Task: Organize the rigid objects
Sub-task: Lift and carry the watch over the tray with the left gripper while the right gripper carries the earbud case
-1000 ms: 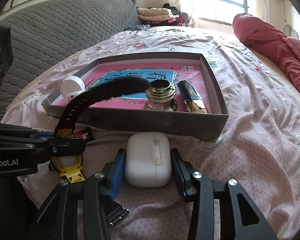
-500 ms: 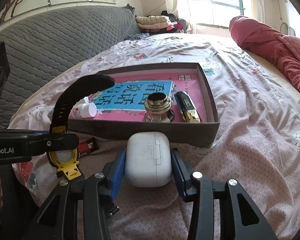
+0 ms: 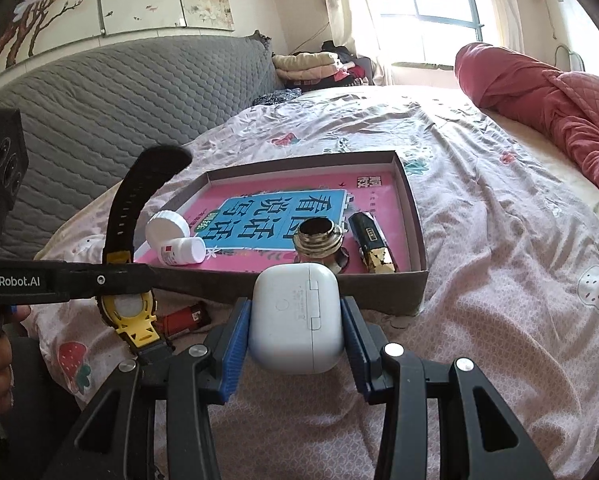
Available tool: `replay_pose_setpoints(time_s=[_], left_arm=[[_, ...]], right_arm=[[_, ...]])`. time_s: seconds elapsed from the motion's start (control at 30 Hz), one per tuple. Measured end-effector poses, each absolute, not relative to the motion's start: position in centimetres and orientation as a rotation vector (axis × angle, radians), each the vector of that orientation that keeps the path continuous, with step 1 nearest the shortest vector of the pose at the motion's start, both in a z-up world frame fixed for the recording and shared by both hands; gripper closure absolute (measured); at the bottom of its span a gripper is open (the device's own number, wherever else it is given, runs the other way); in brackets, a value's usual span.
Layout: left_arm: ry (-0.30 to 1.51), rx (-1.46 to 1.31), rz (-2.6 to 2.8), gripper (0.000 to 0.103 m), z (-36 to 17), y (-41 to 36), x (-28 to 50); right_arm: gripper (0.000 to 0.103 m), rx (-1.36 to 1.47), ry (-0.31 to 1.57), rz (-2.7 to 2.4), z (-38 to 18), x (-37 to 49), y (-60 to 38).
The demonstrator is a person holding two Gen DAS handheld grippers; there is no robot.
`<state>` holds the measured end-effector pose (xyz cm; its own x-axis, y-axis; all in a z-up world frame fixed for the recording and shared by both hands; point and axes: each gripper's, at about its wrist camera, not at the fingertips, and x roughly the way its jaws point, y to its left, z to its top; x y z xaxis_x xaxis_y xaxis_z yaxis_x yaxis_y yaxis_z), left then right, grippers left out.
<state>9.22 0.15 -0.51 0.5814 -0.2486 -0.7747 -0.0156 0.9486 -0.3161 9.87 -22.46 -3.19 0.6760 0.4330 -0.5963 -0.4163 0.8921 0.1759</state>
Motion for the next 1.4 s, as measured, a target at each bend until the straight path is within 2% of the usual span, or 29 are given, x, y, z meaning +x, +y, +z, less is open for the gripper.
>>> replay_pose_setpoints(time_s=[1.4], left_arm=[[0.804, -0.274, -0.103, 0.084, 3.3, 0.7, 9.4]], right_arm=[[0.059, 0.121, 0.572, 0.422, -1.3, 10.5, -24.2]])
